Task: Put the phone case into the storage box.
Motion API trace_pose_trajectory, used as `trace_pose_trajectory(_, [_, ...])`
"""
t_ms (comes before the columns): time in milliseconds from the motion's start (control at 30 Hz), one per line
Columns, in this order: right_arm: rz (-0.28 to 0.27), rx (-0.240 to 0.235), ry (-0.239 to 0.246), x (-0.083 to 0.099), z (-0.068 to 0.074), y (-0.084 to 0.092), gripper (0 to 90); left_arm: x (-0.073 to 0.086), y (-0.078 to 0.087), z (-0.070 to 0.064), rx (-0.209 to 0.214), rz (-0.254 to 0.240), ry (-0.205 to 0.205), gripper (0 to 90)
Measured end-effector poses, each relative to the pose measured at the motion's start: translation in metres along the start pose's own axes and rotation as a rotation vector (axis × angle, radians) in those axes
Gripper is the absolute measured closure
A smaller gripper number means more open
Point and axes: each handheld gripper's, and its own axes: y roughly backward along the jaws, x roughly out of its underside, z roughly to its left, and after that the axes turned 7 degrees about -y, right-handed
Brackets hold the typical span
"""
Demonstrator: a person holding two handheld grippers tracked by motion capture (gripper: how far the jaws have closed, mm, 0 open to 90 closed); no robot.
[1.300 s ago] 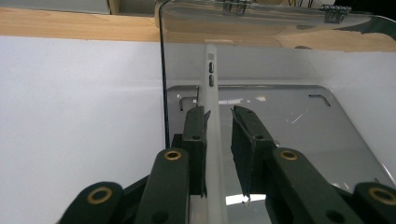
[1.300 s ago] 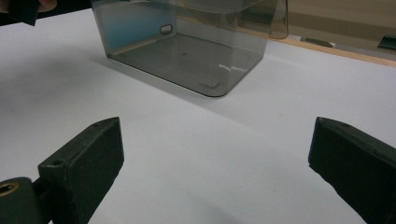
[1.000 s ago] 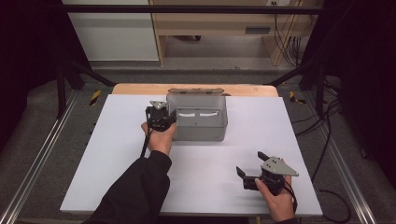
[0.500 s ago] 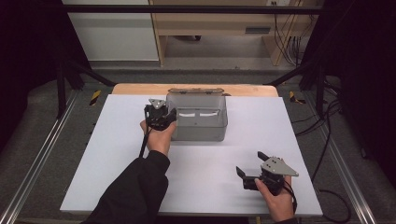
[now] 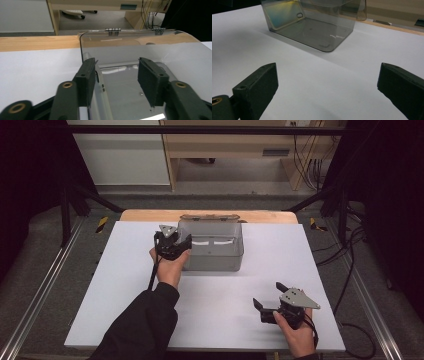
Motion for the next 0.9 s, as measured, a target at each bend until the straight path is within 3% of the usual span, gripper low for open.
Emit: trace_pose_trajectory(900, [0.001, 0.0, 0.0, 0.0002, -0.0004, -0.0001, 3.7, -0.0012, 0.0004, 0.001, 0.046, -0.048, -0.023, 23.1])
